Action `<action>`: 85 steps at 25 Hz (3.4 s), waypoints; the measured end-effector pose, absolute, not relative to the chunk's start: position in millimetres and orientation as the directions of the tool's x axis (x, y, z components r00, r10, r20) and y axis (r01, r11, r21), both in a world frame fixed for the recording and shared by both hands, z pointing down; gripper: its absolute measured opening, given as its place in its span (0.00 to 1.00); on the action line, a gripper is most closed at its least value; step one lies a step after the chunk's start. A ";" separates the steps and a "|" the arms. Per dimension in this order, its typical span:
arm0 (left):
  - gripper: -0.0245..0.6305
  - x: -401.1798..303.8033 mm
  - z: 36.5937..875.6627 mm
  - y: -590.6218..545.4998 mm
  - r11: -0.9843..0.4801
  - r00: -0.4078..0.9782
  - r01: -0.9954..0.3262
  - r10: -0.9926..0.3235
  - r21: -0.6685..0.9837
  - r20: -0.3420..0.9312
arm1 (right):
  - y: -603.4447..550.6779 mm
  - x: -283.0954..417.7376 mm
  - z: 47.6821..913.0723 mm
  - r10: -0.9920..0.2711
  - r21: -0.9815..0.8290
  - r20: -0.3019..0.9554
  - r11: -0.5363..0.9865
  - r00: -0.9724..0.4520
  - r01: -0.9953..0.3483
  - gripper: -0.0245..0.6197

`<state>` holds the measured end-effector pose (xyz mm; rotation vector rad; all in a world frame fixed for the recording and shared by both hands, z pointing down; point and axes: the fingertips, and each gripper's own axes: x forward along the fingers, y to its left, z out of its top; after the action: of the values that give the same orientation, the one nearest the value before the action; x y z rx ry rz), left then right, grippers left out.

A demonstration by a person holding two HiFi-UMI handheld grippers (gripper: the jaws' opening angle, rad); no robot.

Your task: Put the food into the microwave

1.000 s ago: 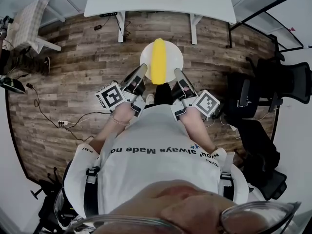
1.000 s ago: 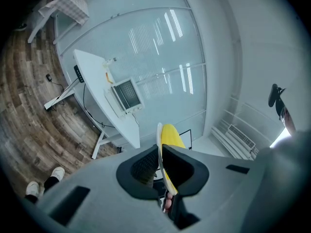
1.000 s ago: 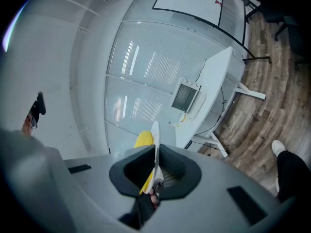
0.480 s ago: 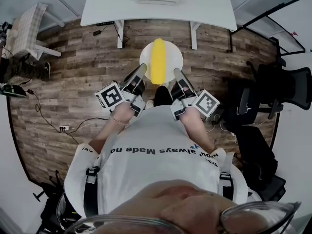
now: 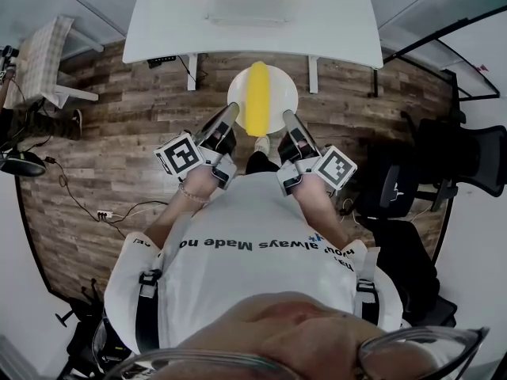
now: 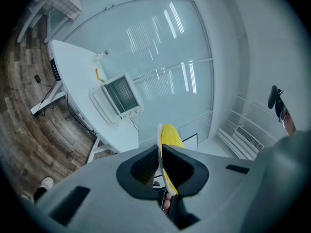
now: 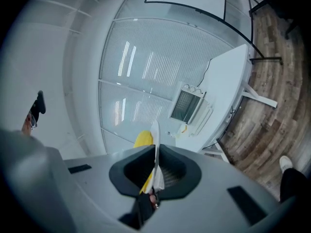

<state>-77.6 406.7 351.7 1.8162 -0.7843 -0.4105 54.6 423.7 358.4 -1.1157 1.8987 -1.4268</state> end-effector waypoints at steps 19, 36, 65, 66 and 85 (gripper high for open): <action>0.07 -2.7 360.9 287.0 -0.174 0.701 -0.306 -0.707 0.936 0.098 | 299.9 129.0 366.5 -0.833 -0.950 0.074 0.108 -0.548 -0.292 0.08; 0.07 -28.2 366.0 177.2 -0.187 0.700 -0.300 -0.709 0.935 0.083 | 190.0 103.7 370.9 -0.825 -0.944 0.088 0.110 -0.558 -0.312 0.08; 0.07 -121.2 372.2 -89.2 -0.199 0.733 -0.269 -0.677 0.942 0.066 | -70.7 7.9 374.9 -0.846 -0.941 0.101 0.091 -0.524 -0.327 0.08; 0.07 -121.1 373.0 -92.8 -0.194 0.733 -0.268 -0.677 0.944 0.069 | -74.3 8.1 375.4 -0.846 -0.941 0.101 0.089 -0.523 -0.327 0.08; 0.07 -64.9 366.3 -105.8 -0.175 0.716 -0.272 -0.694 0.946 0.077 | -90.9 64.4 369.4 -0.835 -0.943 0.098 0.096 -0.542 -0.318 0.08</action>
<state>-64.9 -105.8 366.3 1.7546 -0.7680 -0.4499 64.4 -90.9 369.4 -1.1267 1.9104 -1.4508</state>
